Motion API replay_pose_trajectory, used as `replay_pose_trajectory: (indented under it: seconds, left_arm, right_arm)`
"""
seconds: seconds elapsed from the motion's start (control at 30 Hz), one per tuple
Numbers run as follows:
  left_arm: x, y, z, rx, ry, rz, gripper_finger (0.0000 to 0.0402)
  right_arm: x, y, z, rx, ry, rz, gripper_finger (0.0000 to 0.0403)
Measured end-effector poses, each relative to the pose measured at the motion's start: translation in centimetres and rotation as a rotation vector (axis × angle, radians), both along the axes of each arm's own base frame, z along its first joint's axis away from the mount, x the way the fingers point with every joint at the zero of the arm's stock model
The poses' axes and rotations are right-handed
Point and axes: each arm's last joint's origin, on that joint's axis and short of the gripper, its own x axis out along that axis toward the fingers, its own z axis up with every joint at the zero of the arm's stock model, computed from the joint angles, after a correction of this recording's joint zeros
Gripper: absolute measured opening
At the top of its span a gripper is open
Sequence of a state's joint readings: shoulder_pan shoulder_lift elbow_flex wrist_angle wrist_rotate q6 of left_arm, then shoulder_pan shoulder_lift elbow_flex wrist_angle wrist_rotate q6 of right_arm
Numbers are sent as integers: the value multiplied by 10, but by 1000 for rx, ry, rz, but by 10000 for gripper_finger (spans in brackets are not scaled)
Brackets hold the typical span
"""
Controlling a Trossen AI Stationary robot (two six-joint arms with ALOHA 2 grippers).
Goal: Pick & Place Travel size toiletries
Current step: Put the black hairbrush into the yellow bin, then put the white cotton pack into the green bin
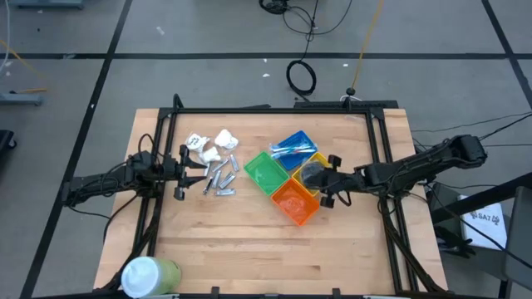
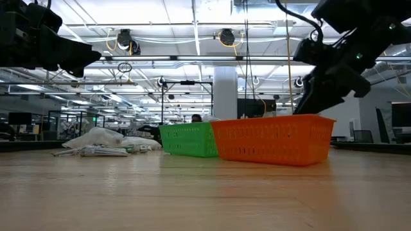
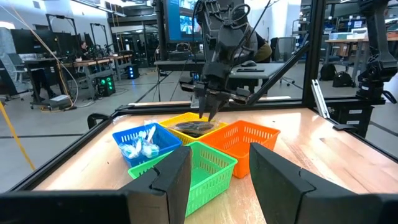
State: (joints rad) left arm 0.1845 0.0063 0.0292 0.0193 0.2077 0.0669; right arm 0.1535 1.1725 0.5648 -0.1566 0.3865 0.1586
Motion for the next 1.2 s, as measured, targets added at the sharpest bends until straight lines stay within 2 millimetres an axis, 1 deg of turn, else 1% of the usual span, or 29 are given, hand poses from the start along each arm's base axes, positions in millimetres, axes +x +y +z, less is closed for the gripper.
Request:
replay_pose_trajectory:
  seconds: [0.07,0.2,0.33,0.47,0.6,0.73,0.83,0.93,1.13,1.2]
  left_arm:
    - [0,0,0,0,0,0,159]
    - [0,0,0,0,0,0,159]
    - [0,0,0,0,0,0,159]
    - [0,0,0,0,0,0,159]
    - [0,0,0,0,0,0,159]
    - [0,0,0,0,0,0,159]
    - [0,0,0,0,0,0,159]
    - [0,0,0,0,0,0,159]
    - [0,0,0,0,0,0,159]
    - [0,0,0,1,0,0,159]
  right_arm:
    - [2,0,3,-18,-27,20,91]
    - [-1,0,10,-26,-59,32,91]
    - [-10,0,28,11,-166,21,91]
    - [-28,4,56,148,-343,37,91]
    - [-49,6,79,317,-480,131,91]
    - [-71,7,84,439,-434,302,91]
    - [-84,7,88,486,-451,347,91]
    - [-92,6,95,469,-514,384,91]
    - [-102,8,102,303,-591,530,91]
    - [-104,10,101,280,-647,600,91]
